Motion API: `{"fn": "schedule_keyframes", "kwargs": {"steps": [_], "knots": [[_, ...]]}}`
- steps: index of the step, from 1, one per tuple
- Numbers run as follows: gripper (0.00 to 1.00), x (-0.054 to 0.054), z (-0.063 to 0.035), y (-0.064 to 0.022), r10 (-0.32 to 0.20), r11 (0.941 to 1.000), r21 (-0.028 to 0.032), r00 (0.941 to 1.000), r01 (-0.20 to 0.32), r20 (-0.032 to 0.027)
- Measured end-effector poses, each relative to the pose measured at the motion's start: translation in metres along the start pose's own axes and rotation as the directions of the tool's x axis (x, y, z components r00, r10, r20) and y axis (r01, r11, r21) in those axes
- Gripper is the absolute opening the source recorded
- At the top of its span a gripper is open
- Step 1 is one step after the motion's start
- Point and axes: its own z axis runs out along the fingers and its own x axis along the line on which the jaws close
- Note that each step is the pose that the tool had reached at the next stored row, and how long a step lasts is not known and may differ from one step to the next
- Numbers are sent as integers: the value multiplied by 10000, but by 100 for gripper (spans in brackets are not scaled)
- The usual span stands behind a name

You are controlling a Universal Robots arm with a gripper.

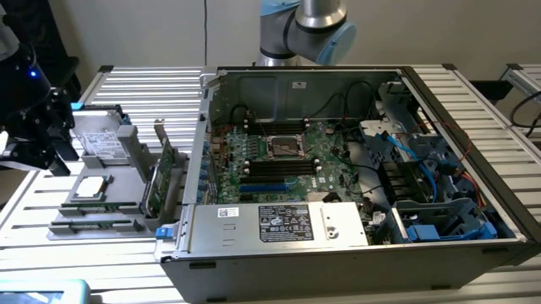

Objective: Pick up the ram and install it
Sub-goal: 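Pick up the ram and move it above insertion slot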

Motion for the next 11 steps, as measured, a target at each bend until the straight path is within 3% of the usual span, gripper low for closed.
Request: {"fn": "schedule_keyframes", "kwargs": {"steps": [11], "knots": [[36,116,201,7,-177,9998,1,9998,177,-1]]}}
